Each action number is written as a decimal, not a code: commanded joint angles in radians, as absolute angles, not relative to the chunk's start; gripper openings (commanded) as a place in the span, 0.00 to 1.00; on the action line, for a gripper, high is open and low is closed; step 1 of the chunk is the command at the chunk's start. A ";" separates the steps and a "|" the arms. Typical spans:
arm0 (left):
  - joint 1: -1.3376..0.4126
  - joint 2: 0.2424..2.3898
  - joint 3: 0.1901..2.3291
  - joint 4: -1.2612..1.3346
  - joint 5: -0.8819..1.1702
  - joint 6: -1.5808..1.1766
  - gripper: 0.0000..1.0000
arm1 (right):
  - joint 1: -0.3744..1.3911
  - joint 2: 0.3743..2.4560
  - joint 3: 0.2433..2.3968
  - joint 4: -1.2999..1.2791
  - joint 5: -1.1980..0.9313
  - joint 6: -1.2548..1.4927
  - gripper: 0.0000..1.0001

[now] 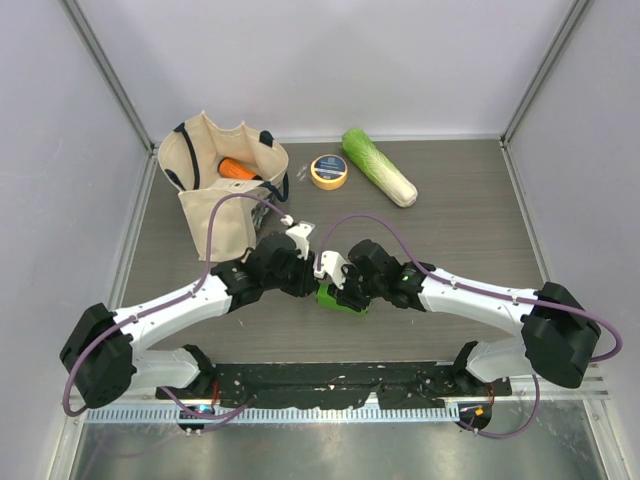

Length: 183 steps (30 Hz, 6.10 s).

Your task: Fold the paper box

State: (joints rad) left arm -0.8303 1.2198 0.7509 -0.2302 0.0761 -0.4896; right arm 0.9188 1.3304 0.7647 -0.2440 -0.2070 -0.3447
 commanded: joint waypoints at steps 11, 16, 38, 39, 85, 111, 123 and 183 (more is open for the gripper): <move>-0.850 1.281 0.808 -0.239 0.035 -0.469 0.00 | 0.917 1.339 0.775 -0.215 -0.232 -0.342 0.09; -0.891 1.295 0.836 -0.285 -0.061 -0.500 0.00 | 0.917 1.345 0.766 -0.180 -0.207 -0.324 0.09; -0.974 1.275 0.779 -0.242 -0.212 -0.606 0.00 | 0.925 1.339 0.730 -0.061 -0.169 -0.279 0.12; -0.974 1.275 0.763 -0.233 -0.212 -0.604 0.00 | 0.925 1.336 0.727 -0.060 -0.169 -0.275 0.13; -1.003 1.272 0.744 -0.256 -0.276 -0.624 0.00 | 0.962 1.063 0.787 -0.562 0.241 0.584 0.35; -1.037 1.275 0.750 -0.256 -0.290 -0.629 0.00 | 1.002 1.172 0.899 -0.626 0.279 0.702 0.01; -1.054 1.281 0.747 -0.253 -0.299 -0.635 0.00 | 0.986 1.198 0.931 -0.621 0.170 0.891 0.01; -1.167 1.351 0.713 -0.229 -0.459 -0.715 0.00 | 0.747 0.752 0.434 -0.303 -0.153 1.606 0.80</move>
